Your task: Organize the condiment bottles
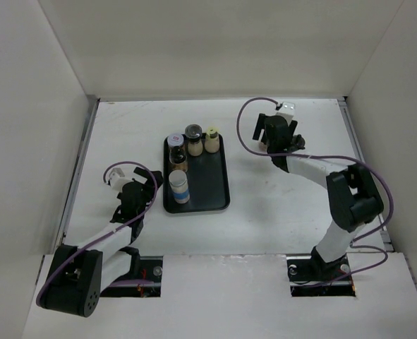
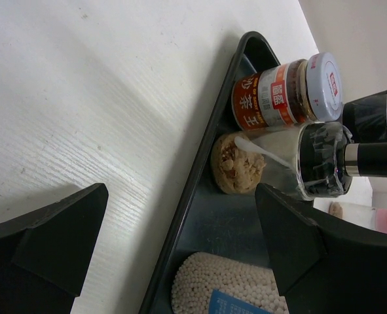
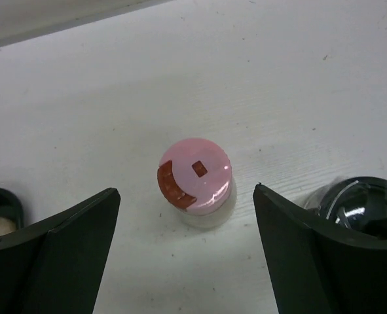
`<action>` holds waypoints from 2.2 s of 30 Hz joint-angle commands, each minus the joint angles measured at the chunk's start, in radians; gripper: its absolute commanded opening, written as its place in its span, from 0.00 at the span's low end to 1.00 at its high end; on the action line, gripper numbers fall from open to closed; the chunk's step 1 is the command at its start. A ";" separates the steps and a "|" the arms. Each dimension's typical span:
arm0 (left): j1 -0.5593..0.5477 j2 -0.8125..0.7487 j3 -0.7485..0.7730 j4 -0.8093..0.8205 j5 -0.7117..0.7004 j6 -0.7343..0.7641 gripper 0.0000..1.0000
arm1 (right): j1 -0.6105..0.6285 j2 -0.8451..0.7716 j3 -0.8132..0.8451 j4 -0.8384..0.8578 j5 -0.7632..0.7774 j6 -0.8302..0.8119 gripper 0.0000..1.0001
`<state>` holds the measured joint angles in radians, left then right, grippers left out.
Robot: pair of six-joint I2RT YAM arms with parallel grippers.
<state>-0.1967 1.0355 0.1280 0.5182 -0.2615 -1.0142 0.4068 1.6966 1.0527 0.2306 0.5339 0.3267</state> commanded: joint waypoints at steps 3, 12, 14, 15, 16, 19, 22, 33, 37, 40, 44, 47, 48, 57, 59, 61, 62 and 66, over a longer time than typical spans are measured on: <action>-0.005 -0.003 0.007 0.049 0.007 0.011 1.00 | -0.021 0.089 0.122 0.035 0.005 -0.044 0.90; -0.014 0.026 0.010 0.078 0.011 0.017 1.00 | -0.032 0.189 0.187 0.047 0.008 -0.066 0.68; -0.017 0.046 0.015 0.083 0.011 0.017 1.00 | -0.030 0.184 0.188 0.039 0.011 -0.071 0.55; -0.019 0.044 0.015 0.083 0.011 0.017 1.00 | -0.027 0.173 0.181 0.041 0.015 -0.071 0.51; -0.019 0.034 0.013 0.083 0.013 0.017 1.00 | -0.027 0.163 0.173 0.045 0.015 -0.071 0.48; -0.016 0.034 0.013 0.083 0.013 0.020 1.00 | 0.005 0.080 0.124 0.056 0.015 -0.064 0.46; -0.016 0.041 0.015 0.083 0.013 0.022 1.00 | 0.084 -0.017 0.076 0.070 0.006 -0.072 0.46; -0.019 0.021 0.009 0.083 0.008 0.019 1.00 | 0.398 0.044 0.173 0.081 -0.051 -0.048 0.47; -0.014 -0.001 0.002 0.077 0.015 0.019 1.00 | 0.439 0.142 0.259 0.088 -0.046 -0.054 0.48; -0.017 -0.006 0.001 0.077 0.007 0.022 1.00 | 0.448 0.221 0.312 0.081 -0.043 -0.041 0.49; -0.019 -0.014 -0.001 0.075 0.015 0.022 1.00 | 0.468 0.282 0.348 0.081 -0.037 -0.029 0.49; -0.022 -0.003 0.001 0.077 0.008 0.023 1.00 | 0.485 0.310 0.359 0.076 -0.037 -0.021 0.51; -0.022 0.004 0.002 0.078 0.008 0.023 1.00 | 0.488 0.316 0.360 0.075 -0.037 -0.021 0.52; -0.013 0.000 0.002 0.074 0.019 0.023 1.00 | 0.496 0.261 0.319 0.061 -0.040 0.011 0.87; -0.008 -0.017 -0.001 0.074 0.022 0.023 1.00 | 0.496 0.204 0.284 0.061 -0.046 0.012 0.89; -0.010 -0.009 -0.001 0.075 0.015 0.023 1.00 | 0.496 0.126 0.227 0.061 -0.046 0.008 0.89; -0.011 -0.002 0.001 0.075 0.016 0.023 1.00 | 0.496 0.092 0.201 0.061 -0.043 0.009 0.87; -0.011 -0.015 0.001 0.075 0.027 0.023 1.00 | 0.403 -0.092 0.034 0.058 -0.028 0.049 0.68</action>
<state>-0.2100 1.0367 0.1280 0.5503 -0.2485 -1.0019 0.8757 1.7489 1.1545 0.2543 0.4847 0.3370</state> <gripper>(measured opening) 0.997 0.718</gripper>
